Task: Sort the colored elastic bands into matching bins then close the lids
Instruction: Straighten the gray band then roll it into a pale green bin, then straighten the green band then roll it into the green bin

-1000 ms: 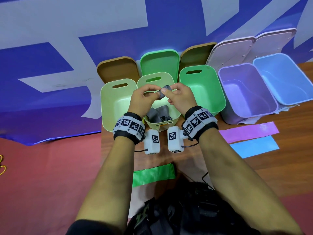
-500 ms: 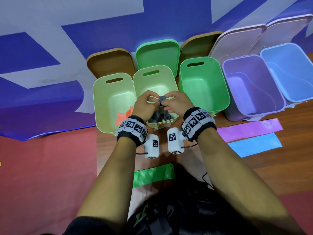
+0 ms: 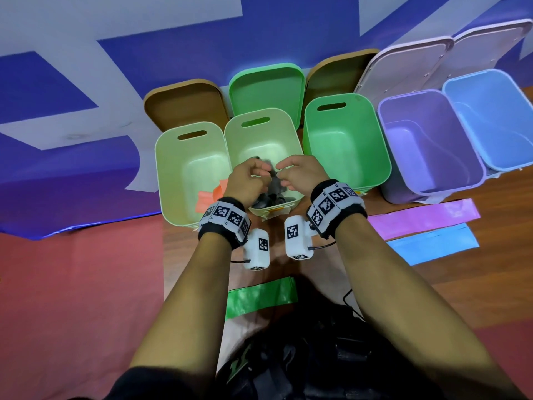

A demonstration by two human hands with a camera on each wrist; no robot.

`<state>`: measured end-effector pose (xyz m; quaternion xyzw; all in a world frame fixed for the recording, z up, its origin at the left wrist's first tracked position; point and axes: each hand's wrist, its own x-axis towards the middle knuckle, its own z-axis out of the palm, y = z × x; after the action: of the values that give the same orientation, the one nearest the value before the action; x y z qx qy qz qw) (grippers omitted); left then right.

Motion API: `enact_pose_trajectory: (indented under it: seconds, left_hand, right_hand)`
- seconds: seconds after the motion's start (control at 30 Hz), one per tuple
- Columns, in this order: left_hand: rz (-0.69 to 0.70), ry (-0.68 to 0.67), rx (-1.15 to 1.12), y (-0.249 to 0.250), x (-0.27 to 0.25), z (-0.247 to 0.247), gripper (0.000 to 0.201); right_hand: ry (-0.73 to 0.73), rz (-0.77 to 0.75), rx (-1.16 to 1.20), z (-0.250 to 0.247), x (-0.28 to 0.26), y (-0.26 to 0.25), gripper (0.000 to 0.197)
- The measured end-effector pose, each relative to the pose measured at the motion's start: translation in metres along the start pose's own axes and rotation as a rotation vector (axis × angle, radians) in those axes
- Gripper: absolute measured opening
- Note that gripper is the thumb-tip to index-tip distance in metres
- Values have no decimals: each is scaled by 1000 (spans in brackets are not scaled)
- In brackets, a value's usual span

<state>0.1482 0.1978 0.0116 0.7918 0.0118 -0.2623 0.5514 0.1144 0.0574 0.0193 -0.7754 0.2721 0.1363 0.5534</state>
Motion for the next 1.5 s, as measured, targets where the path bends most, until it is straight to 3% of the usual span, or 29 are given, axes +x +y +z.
enact_pose_trajectory:
  seconds: [0.33,0.63,1.2,1.5]
  left_hand:
    - [30,83,12,-20,-43,-28,18]
    - [-44,142,16,-74,-90,-60,25]
    - [-313,219,78,-208,-177,-111,30]
    - [-346,275,134,-255,-189,-127,23]
  right_hand:
    - [-47,-94,-117,33,-36,-11,14]
    - [-189,-204,-278,88,-75,-6,13]
    - [-435,-77,-400,219,-112,62,22]
    - [-479,-7,-444,268,-110,97,22]
